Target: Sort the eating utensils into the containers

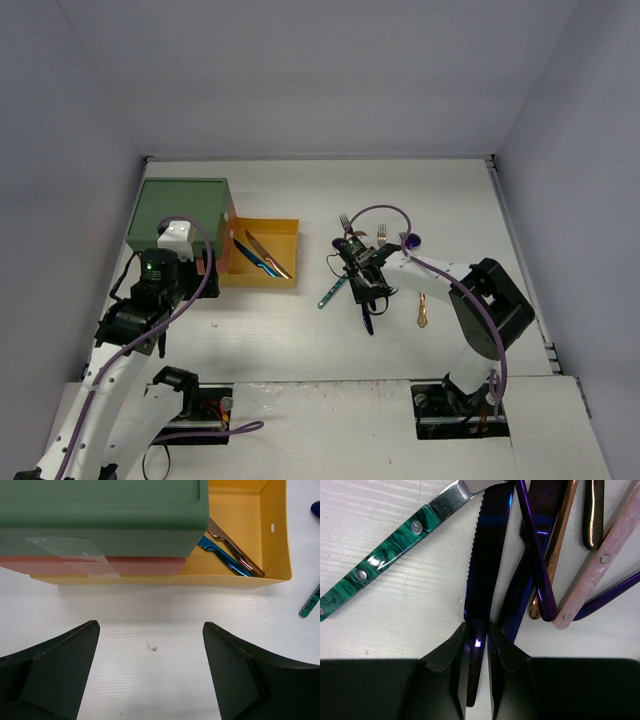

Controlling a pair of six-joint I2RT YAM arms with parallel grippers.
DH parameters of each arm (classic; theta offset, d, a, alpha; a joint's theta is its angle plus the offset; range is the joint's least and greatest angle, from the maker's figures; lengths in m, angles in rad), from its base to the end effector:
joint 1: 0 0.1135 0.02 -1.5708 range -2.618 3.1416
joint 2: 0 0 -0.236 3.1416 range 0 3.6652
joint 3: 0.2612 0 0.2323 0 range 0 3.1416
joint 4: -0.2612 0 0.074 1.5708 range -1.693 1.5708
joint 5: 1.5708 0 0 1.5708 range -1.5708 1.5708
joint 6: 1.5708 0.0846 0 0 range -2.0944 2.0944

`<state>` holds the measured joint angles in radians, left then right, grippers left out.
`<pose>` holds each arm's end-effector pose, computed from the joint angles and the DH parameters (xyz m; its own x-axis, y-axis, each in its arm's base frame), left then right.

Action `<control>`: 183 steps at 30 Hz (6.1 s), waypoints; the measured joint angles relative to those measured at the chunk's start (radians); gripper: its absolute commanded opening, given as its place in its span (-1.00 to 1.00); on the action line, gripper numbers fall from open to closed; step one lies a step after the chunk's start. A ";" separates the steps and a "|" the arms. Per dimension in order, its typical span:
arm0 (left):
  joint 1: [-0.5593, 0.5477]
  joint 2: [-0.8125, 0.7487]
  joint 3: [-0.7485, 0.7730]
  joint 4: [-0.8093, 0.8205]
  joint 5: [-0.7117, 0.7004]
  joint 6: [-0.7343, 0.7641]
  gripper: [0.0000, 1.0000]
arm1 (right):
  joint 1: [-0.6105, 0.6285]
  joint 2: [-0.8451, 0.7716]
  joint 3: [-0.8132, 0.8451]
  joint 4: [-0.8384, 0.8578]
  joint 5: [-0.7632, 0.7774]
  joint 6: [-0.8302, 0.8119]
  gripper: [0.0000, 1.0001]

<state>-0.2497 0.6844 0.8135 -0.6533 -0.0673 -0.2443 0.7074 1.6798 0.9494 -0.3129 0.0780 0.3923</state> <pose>0.1847 -0.0412 0.2718 -0.5166 -0.1173 -0.8482 0.0672 0.9820 -0.1767 0.2571 0.2111 0.1062 -0.8431 -0.2194 -0.4909 -0.3200 0.9384 0.1302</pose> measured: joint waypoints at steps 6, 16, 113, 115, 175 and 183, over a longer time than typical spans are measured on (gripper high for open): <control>0.000 -0.007 0.000 0.000 0.000 0.000 0.64 | 0.000 -0.017 -0.021 -0.005 0.000 0.007 -1.00; 0.000 -0.007 0.000 0.000 0.000 0.000 0.64 | 0.071 -0.136 -0.099 -0.108 -0.015 0.058 -1.00; 0.000 -0.004 0.000 0.000 0.015 0.000 0.64 | -0.052 -0.166 -0.088 -0.034 0.130 -0.003 -0.35; 0.000 -0.004 0.000 0.000 0.015 0.000 0.64 | -0.065 -0.167 -0.104 -0.025 0.100 0.004 -0.35; 0.000 0.010 0.000 0.000 0.016 0.000 0.64 | 0.010 -0.108 -0.200 0.303 0.061 0.167 -0.90; 0.000 0.015 0.000 0.000 0.019 0.000 0.64 | 0.163 -0.242 -0.290 0.197 -0.004 0.290 -0.36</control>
<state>-0.2497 0.6998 0.8131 -0.6533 -0.0486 -0.2447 0.8707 1.4379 0.6596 -0.1162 0.0739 0.6827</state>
